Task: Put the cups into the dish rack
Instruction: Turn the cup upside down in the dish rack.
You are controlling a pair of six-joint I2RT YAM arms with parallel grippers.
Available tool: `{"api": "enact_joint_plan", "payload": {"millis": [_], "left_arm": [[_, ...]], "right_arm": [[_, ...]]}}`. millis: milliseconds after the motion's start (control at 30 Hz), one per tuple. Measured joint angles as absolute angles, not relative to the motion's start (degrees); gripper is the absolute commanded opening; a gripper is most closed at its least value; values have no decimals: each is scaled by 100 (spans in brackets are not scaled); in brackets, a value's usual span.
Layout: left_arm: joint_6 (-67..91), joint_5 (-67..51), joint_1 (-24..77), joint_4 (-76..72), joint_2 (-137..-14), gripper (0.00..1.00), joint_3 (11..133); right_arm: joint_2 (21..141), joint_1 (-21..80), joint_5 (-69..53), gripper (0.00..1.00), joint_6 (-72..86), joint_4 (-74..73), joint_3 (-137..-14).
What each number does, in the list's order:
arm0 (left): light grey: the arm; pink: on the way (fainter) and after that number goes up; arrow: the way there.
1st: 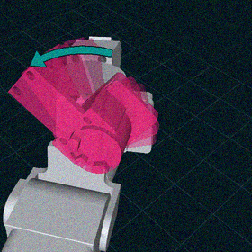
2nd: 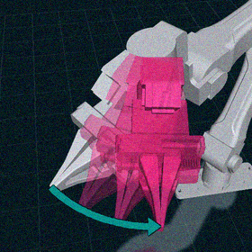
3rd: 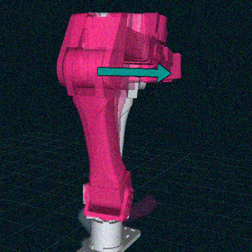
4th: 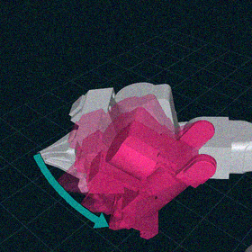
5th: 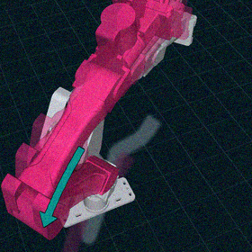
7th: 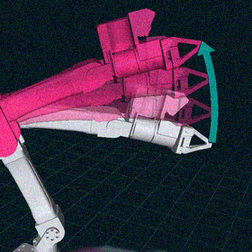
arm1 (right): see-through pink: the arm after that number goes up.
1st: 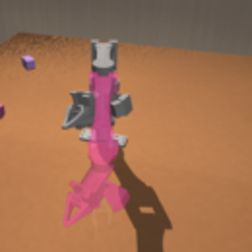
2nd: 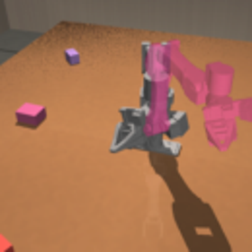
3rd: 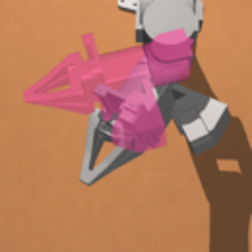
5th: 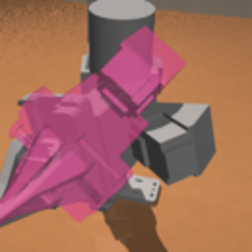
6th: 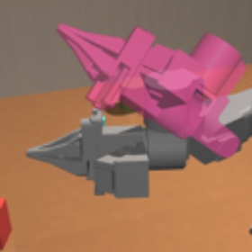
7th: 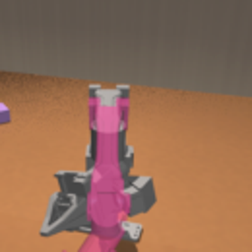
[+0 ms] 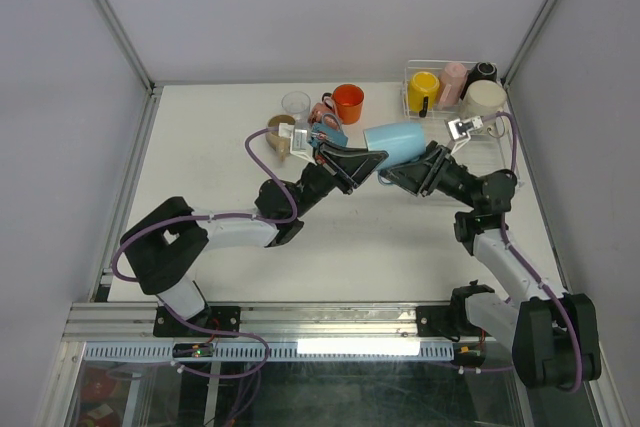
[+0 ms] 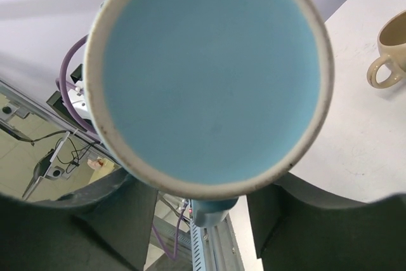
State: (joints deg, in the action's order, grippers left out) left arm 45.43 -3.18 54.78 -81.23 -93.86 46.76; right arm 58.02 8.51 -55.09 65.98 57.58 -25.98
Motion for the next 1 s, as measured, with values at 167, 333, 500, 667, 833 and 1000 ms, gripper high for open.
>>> {"api": "enact_joint_plan", "payload": {"millis": [167, 333, 500, 667, 833, 1000], "left_arm": [[4626, -305, 5478, -8141, -9443, 0, 4678], [4709, -285, 5476, -8147, -9448, 0, 4720], [4733, -274, 5476, -8165, -9448, 0, 4722], [4729, -252, 5476, -8219, -9448, 0, 4718], [4733, -209, 5481, -8248, -9448, 17, 4659], [4709, -91, 5481, -8281, -9419, 54, 4416]], "right_arm": [[5802, 851, -5509, 36, 6619, 5804, -2536], [5804, 851, -5540, 28, 6632, 5876, -2536], [5808, 851, -5581, 14, 6650, 5898, -2536], [5813, 851, -5605, 0, 6707, 5935, -2536], [5819, 851, -5640, 0, 6696, 5911, -2536], [5822, 845, -5645, 0, 6613, 5881, -2497]]}}
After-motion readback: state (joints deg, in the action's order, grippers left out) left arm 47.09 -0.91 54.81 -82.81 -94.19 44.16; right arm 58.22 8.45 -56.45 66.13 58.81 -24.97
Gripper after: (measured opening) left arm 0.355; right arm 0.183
